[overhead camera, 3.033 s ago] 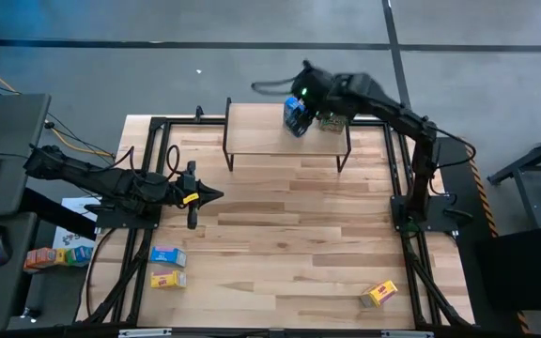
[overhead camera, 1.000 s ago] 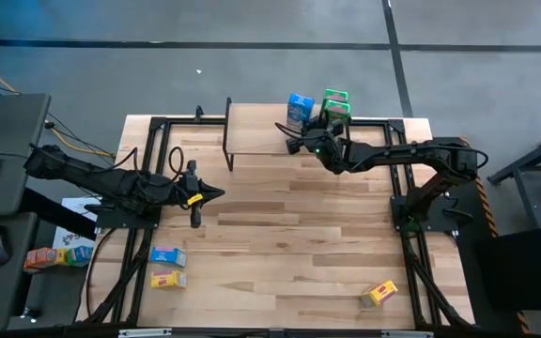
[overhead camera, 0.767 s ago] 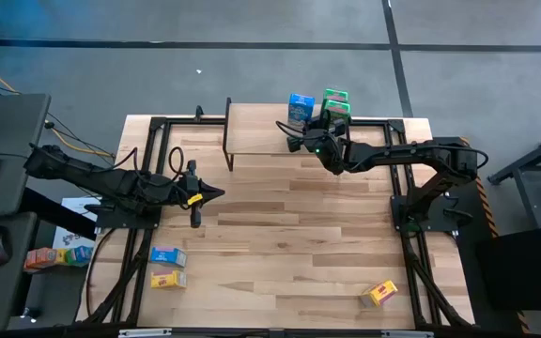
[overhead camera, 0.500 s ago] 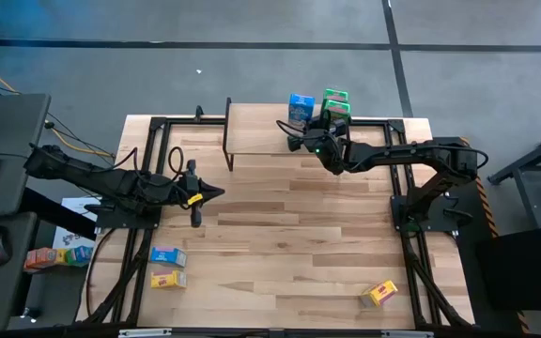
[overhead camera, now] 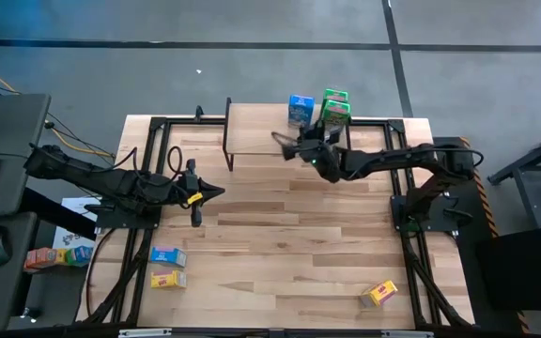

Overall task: Stack cereal on shelf
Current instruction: Adjust the Blue cereal box to be next to the line of green cereal boxes

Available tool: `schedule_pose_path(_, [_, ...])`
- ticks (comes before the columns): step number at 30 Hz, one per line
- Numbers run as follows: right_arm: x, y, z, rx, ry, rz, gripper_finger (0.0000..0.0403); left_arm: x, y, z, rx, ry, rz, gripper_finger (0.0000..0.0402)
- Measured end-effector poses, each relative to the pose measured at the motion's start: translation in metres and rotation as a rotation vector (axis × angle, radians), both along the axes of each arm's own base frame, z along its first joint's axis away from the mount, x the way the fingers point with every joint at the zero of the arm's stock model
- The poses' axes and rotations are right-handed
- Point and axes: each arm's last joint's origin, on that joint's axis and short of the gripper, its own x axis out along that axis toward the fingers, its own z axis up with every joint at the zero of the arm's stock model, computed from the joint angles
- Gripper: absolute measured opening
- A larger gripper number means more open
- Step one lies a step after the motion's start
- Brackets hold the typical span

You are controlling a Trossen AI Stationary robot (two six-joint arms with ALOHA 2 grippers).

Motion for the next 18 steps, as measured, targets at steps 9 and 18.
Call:
schedule_pose_path(9, [0.033, 0.019, 0.002, -0.185, 0.467, 0.02, 0.0, 0.0, 0.0, 0.001, 0.022, -0.002, -0.007, 0.0])
schedule_pose_path(18, [0.04, 0.002, 0.02, -0.129, 0.597, -0.012, 0.0, 0.0, 0.0, 0.001, 0.004, -0.013, -0.001, 0.0])
